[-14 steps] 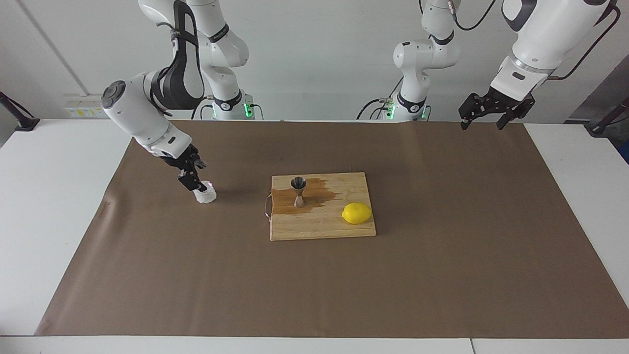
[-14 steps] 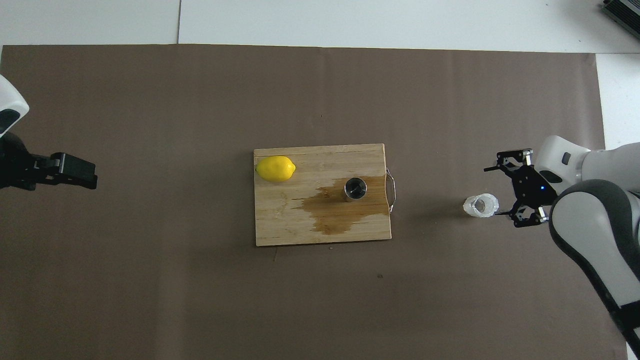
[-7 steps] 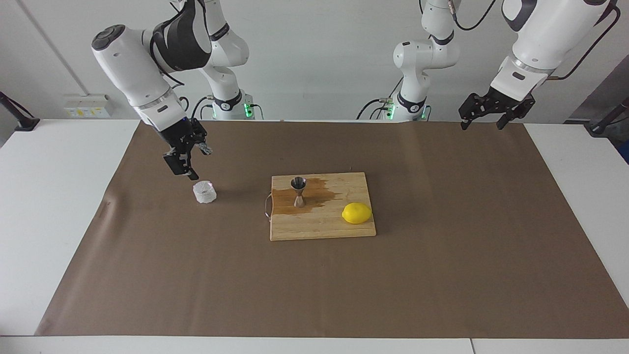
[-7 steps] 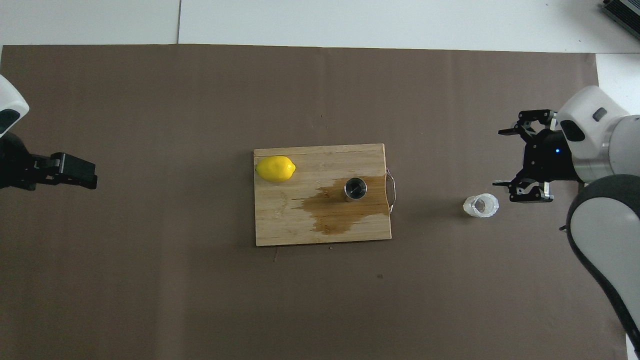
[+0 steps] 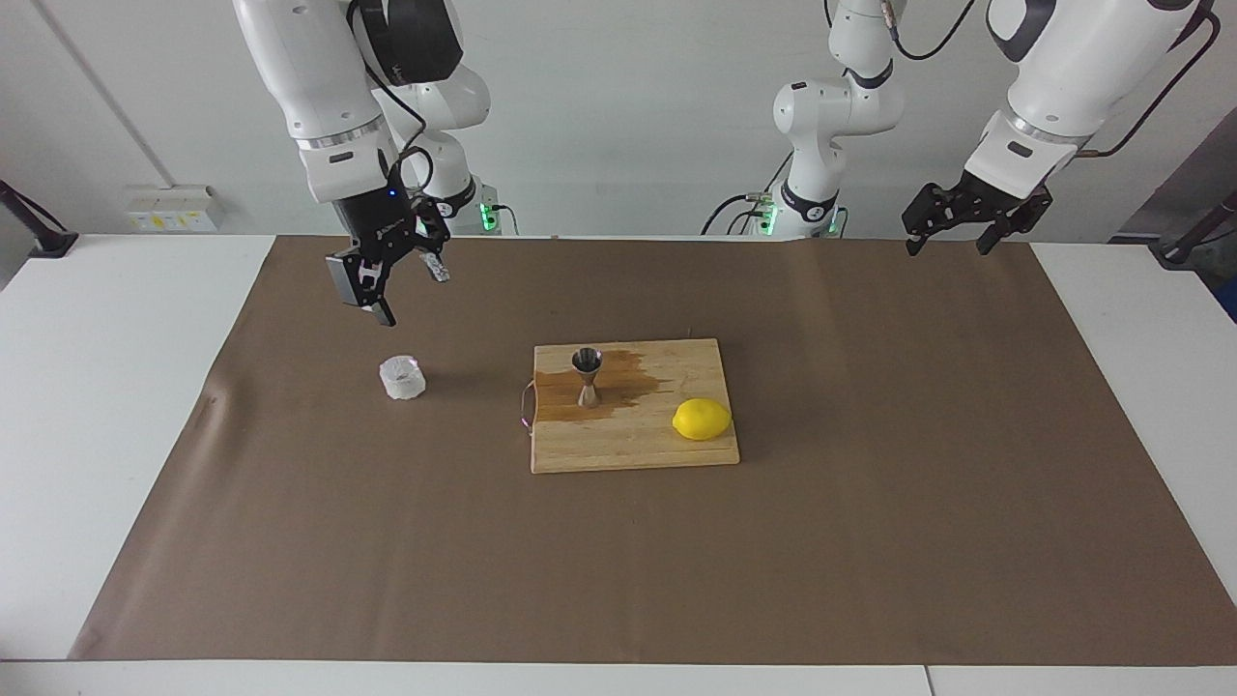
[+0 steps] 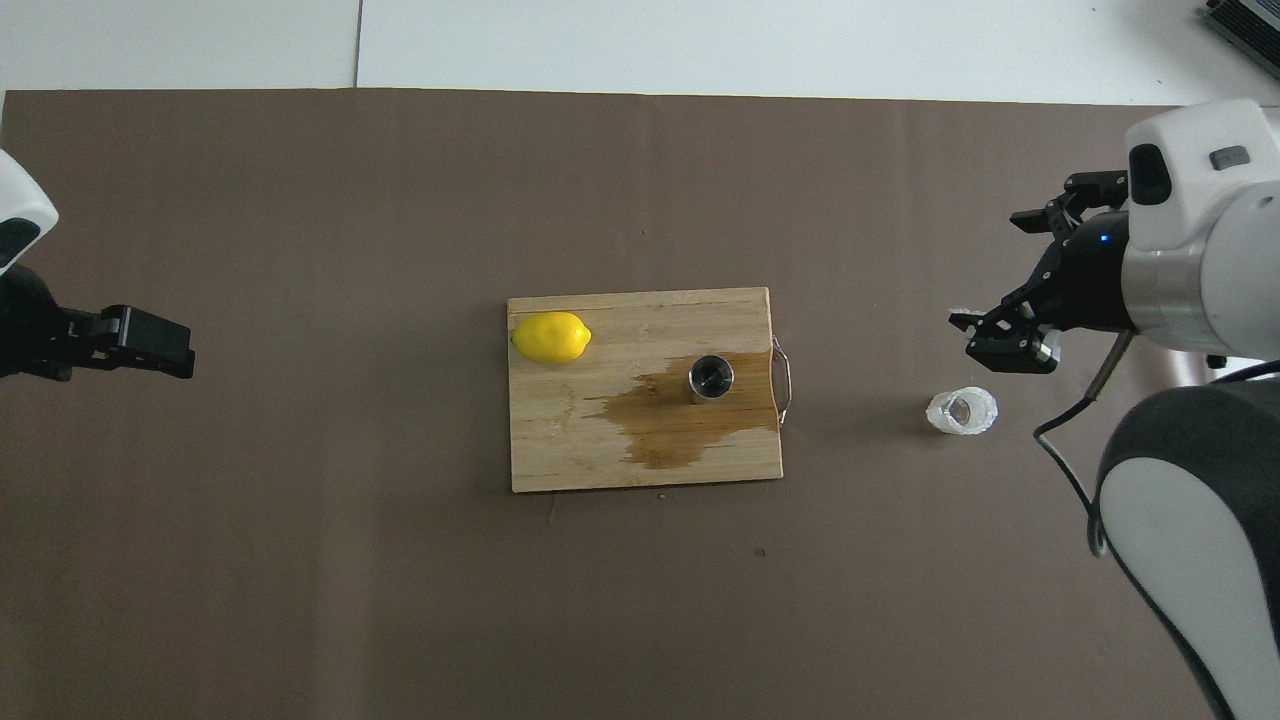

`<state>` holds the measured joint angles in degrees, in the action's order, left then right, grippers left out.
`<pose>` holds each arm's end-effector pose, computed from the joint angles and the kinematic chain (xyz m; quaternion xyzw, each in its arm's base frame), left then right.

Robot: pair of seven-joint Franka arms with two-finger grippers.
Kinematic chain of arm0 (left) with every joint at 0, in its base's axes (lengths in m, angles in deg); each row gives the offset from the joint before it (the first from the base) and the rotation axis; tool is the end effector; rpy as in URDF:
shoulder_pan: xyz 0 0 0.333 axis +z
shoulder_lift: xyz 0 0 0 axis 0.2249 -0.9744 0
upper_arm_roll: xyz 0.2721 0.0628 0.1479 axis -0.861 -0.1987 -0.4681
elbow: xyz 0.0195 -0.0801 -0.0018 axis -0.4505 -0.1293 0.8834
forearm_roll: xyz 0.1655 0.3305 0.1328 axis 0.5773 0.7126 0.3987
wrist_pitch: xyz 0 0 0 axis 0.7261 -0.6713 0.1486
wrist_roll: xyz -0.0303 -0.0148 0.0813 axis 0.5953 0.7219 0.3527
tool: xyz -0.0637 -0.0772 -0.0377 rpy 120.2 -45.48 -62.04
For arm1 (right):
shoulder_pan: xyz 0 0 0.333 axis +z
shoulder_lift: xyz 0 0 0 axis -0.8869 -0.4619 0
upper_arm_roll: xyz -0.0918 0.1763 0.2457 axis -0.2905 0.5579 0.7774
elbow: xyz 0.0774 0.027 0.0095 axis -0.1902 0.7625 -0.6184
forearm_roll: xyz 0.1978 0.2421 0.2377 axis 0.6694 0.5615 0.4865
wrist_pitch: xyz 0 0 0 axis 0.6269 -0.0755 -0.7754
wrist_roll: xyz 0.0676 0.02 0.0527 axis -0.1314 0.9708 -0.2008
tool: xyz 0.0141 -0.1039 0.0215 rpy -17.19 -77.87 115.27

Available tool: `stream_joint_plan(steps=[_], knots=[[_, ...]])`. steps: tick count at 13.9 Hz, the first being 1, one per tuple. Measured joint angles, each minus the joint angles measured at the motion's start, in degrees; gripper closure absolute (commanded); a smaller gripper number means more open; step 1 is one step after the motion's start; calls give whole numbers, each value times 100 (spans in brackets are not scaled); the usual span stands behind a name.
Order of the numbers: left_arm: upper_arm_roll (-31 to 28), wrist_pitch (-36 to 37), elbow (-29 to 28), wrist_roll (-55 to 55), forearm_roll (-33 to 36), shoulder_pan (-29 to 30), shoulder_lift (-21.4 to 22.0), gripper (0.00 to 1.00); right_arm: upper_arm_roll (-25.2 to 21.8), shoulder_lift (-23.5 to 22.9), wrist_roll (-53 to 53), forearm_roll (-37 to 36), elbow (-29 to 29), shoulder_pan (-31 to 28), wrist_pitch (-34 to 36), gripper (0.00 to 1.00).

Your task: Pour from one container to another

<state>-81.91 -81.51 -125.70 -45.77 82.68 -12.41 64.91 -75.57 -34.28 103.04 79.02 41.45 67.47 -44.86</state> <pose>0.5254 -0.0599 0.6320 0.9991 -0.0210 -0.0364 0.0032 0.5549 0.0950 0.6134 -0.8795 -0.4497 -0.1554 0.0022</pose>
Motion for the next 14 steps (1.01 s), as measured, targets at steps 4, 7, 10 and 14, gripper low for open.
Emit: stream_joint_plan(steps=[4,7,10,14], knots=[[0,0,0,0,0,0,0,0,-129,-1,-1921,-80,-316,-187,158,0],[0,0,0,0,0,0,0,0,-162,-11,-3135,-165,-533,-468,241,0],[0,0,0,0,0,0,0,0,-158,-70,-4192,-682,-863,-527,648,0],[0,0,0,0,0,0,0,0,-71,-131,-5633,-993,-1162,-484,1532,0]])
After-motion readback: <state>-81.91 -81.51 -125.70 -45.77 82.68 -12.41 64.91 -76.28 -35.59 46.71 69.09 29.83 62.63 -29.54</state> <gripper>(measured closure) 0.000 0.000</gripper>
